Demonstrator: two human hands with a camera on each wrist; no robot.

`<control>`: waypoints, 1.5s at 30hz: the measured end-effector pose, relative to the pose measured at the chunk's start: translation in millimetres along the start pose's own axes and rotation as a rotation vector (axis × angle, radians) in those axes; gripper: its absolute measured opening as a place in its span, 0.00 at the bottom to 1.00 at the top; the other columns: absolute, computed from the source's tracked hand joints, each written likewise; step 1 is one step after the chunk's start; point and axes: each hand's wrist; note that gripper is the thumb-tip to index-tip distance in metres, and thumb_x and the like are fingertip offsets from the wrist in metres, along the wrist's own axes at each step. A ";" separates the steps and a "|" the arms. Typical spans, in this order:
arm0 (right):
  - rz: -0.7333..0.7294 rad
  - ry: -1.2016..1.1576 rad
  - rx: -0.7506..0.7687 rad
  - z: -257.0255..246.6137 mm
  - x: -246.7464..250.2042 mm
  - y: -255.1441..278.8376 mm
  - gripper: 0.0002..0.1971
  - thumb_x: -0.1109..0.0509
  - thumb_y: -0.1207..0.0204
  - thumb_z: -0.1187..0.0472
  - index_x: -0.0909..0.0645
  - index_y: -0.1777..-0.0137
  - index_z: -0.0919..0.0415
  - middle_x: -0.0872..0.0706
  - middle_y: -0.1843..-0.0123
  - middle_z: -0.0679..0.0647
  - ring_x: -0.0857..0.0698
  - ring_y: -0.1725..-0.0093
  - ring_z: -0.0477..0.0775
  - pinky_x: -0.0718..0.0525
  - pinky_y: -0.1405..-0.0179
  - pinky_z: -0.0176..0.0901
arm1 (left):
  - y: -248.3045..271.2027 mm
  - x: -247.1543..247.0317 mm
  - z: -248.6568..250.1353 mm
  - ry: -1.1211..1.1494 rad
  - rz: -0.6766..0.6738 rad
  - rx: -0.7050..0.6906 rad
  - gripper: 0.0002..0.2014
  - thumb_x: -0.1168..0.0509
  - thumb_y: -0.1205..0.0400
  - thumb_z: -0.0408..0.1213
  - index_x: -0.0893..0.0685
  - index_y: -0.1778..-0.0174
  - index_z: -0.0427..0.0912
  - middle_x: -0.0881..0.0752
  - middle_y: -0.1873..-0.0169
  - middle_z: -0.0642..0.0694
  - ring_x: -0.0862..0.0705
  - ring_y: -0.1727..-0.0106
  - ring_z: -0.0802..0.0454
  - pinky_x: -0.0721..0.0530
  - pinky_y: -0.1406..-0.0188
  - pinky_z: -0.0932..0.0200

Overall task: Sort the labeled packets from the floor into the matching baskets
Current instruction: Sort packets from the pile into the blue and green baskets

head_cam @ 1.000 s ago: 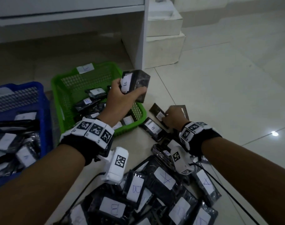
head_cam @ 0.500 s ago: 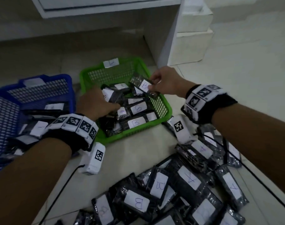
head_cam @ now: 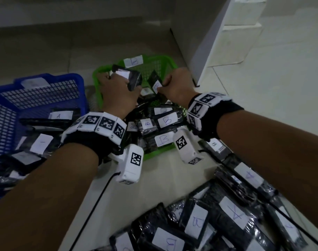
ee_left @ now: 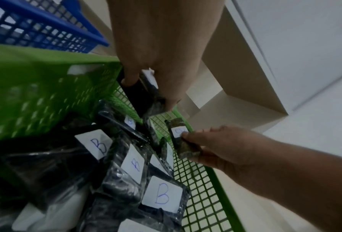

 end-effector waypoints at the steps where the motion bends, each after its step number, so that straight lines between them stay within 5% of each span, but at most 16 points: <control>1: -0.053 0.028 0.012 0.2 -3.4 0.9 0.17 0.23 0.29 0.50 0.10 0.57 0.67 0.09 0.56 0.59 0.11 0.52 0.56 0.12 0.49 0.50 | -4.5 -2.0 -3.5 -0.009 -0.059 0.015 0.29 0.29 0.23 0.61 0.20 0.36 0.42 0.34 0.23 0.33 0.27 0.25 0.34 0.22 0.29 0.49; 5: -0.173 0.129 0.127 3.2 -1.7 10.7 0.13 0.28 0.25 0.57 0.11 0.49 0.67 0.10 0.48 0.61 0.13 0.46 0.58 0.16 0.42 0.45 | -1.9 7.0 -4.3 -0.053 -0.311 -0.050 0.34 0.32 0.32 0.63 0.21 0.33 0.48 0.24 0.27 0.33 0.26 0.26 0.30 0.22 0.27 0.38; 9: -0.154 0.119 0.180 11.3 20.2 17.9 0.09 0.27 0.29 0.63 0.10 0.50 0.60 0.10 0.48 0.54 0.13 0.46 0.54 0.16 0.43 0.43 | 10.5 23.8 10.7 -0.046 -0.128 -0.312 0.18 0.29 0.21 0.42 0.16 0.36 0.44 0.17 0.38 0.39 0.16 0.39 0.39 0.15 0.40 0.43; 13: -0.152 0.127 0.270 25.9 50.8 38.0 0.10 0.28 0.28 0.64 0.09 0.49 0.60 0.08 0.49 0.55 0.12 0.48 0.53 0.20 0.49 0.36 | 56.3 35.1 51.9 -0.056 -0.060 -0.483 0.07 0.31 0.21 0.49 0.13 0.49 0.57 0.11 0.54 0.57 0.14 0.56 0.57 0.13 0.57 0.54; 15: -0.224 0.184 0.299 35.7 65.1 54.6 0.11 0.27 0.28 0.64 0.10 0.46 0.60 0.09 0.46 0.56 0.13 0.45 0.53 0.27 0.56 0.32 | 91.1 34.1 68.0 -0.082 -0.116 -0.534 0.06 0.33 0.21 0.51 0.13 0.52 0.57 0.11 0.62 0.58 0.14 0.61 0.59 0.16 0.64 0.57; 21: -0.475 0.266 0.347 81.3 89.6 119.7 0.11 0.21 0.33 0.66 0.10 0.50 0.58 0.11 0.46 0.56 0.14 0.46 0.55 0.24 0.46 0.37 | 178.8 10.7 83.6 -0.353 -0.404 -0.707 0.10 0.38 0.20 0.51 0.14 0.51 0.56 0.12 0.61 0.53 0.14 0.56 0.50 0.22 0.67 0.56; 26: -0.344 0.100 0.426 119.6 113.4 162.7 0.08 0.21 0.37 0.72 0.11 0.61 0.59 0.17 0.50 0.58 0.28 0.64 0.32 0.28 0.59 0.35 | 221.9 -27.9 95.8 -0.448 -0.739 -0.615 0.17 0.37 0.19 0.59 0.14 0.46 0.51 0.13 0.50 0.52 0.14 0.47 0.46 0.13 0.51 0.48; 29: -0.471 0.125 0.281 138.1 114.1 177.9 0.10 0.18 0.35 0.61 0.11 0.54 0.59 0.14 0.51 0.53 0.17 0.58 0.43 0.18 0.54 0.37 | 240.1 -53.3 97.7 -0.514 -0.875 -0.576 0.33 0.37 0.23 0.71 0.21 0.35 0.47 0.18 0.43 0.48 0.17 0.45 0.43 0.15 0.48 0.46; 33: -0.687 0.237 0.122 149.6 103.9 200.6 0.27 0.21 0.31 0.47 0.19 0.34 0.57 0.17 0.42 0.51 0.16 0.43 0.52 0.16 0.41 0.48 | 246.2 -70.5 93.9 -0.496 -0.845 -0.555 0.34 0.33 0.25 0.70 0.23 0.36 0.44 0.17 0.46 0.46 0.17 0.48 0.44 0.16 0.54 0.47; 37: -0.757 0.345 0.172 155.2 77.4 216.1 0.21 0.23 0.30 0.46 0.18 0.42 0.57 0.15 0.46 0.53 0.16 0.46 0.53 0.16 0.45 0.46 | 249.5 -78.0 86.1 -0.394 -0.818 -0.423 0.35 0.29 0.32 0.71 0.21 0.39 0.49 0.19 0.49 0.46 0.18 0.46 0.43 0.15 0.51 0.41; 42: -0.695 0.328 0.088 154.8 64.5 217.9 0.36 0.18 0.37 0.46 0.25 0.33 0.61 0.19 0.37 0.54 0.19 0.38 0.57 0.18 0.39 0.50 | 256.9 -77.7 81.3 -0.287 -0.856 -0.307 0.39 0.29 0.40 0.74 0.20 0.38 0.54 0.18 0.47 0.48 0.19 0.42 0.40 0.14 0.47 0.39; 45: -0.739 0.411 0.104 150.4 64.2 216.9 0.33 0.17 0.40 0.43 0.18 0.40 0.63 0.14 0.44 0.55 0.16 0.44 0.57 0.16 0.43 0.47 | 260.5 -72.7 76.6 -0.239 -0.880 -0.240 0.39 0.24 0.43 0.72 0.20 0.41 0.53 0.16 0.45 0.51 0.19 0.41 0.44 0.16 0.43 0.40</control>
Point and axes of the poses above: each hand's wrist, its own y-axis away from the middle knuckle, its own x-axis out of the back of the hand, z = x × y
